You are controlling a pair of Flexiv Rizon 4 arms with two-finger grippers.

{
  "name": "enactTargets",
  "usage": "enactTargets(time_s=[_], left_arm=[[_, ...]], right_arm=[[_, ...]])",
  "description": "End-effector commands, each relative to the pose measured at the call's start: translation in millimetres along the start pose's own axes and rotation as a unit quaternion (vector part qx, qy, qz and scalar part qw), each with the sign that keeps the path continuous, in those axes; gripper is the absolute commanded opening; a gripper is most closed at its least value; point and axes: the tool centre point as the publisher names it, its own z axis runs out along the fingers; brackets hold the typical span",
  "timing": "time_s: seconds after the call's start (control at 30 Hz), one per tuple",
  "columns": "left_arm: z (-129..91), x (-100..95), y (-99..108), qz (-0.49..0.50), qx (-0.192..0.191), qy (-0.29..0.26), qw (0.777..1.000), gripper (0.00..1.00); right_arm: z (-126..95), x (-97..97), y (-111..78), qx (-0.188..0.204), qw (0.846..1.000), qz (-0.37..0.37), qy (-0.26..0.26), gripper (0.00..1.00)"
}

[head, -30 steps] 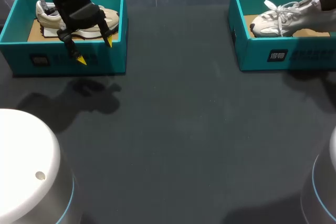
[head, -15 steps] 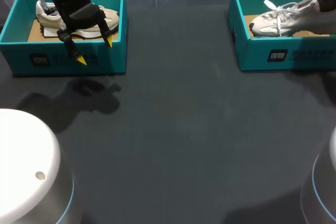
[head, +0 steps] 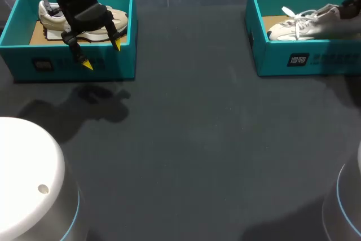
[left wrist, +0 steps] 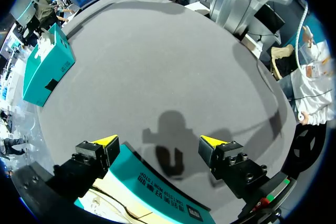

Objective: Take the shoe out of the shoebox, open the shoe tongue, remove and reinsert the insole, then place the shoe into the shoebox

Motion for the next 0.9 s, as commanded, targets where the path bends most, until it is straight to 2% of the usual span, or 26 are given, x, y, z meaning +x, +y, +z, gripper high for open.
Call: enactTargets(time_s=[0.03,0.9], left_arm=[[0,0.8,0,0.0,-0.001,0.0,1.0,1.0],[0,0.8,0,0.0,-0.001,0.0,1.0,1.0]], right_arm=[[10,1.9,1.1,0.0,1.0,-0.002,0.006,0.0],[48,28.5,-2.9,0.016,0.999,-0.012,0.039,0.0]])
